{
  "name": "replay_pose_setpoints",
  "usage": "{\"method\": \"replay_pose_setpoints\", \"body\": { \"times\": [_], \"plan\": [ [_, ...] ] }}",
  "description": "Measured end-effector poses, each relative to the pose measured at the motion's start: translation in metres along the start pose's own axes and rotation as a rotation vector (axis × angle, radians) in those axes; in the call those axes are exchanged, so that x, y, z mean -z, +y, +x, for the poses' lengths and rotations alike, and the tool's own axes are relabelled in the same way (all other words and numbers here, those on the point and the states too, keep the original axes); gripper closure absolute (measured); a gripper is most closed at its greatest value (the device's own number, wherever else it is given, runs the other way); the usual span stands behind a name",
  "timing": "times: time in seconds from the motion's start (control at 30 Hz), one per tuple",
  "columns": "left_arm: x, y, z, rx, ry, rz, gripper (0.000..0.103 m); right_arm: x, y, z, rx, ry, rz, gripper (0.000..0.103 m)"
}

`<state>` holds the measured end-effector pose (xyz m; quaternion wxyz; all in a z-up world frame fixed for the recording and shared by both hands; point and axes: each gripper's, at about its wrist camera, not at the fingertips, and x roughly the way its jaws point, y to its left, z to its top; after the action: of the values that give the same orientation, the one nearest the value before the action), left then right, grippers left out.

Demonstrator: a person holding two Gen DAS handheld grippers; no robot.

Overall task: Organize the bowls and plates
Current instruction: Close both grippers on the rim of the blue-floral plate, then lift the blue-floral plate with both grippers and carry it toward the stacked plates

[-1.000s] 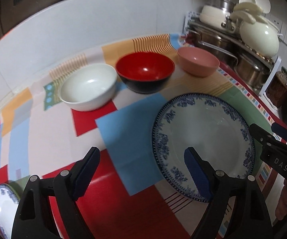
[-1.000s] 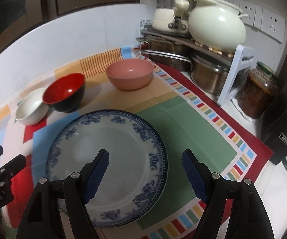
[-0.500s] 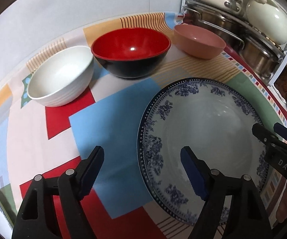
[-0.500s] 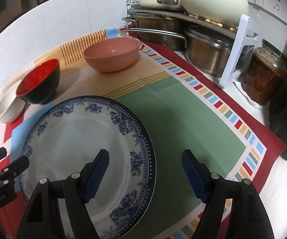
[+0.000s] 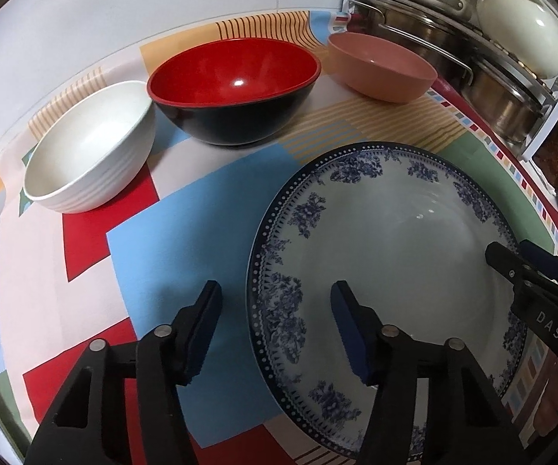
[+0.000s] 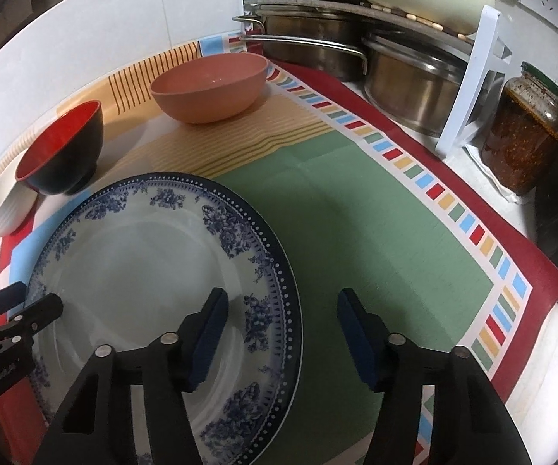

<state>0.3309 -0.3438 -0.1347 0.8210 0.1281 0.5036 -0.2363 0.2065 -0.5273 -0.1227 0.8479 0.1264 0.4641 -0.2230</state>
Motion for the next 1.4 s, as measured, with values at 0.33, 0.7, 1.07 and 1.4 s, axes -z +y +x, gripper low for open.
{"method": "replay_pose_setpoints", "body": {
  "times": [0.33,0.7,1.07,1.4],
  "plan": [
    [-0.002,0.002,0.000,0.023,-0.001,-0.009,0.068,0.000,0.004,0.001,-0.041,0.003,-0.021,0.065],
    [0.002,0.006,-0.005,0.029,-0.007,-0.041,0.069,-0.001,0.008,-0.007,-0.024,0.003,-0.040,0.067],
    [0.016,0.020,-0.033,-0.008,-0.057,-0.066,0.069,0.006,0.023,-0.026,-0.044,-0.020,-0.068,0.067],
    [0.043,0.051,-0.065,-0.047,-0.101,-0.126,0.069,0.017,0.051,-0.051,-0.083,-0.046,-0.132,0.067]
  ]
}}
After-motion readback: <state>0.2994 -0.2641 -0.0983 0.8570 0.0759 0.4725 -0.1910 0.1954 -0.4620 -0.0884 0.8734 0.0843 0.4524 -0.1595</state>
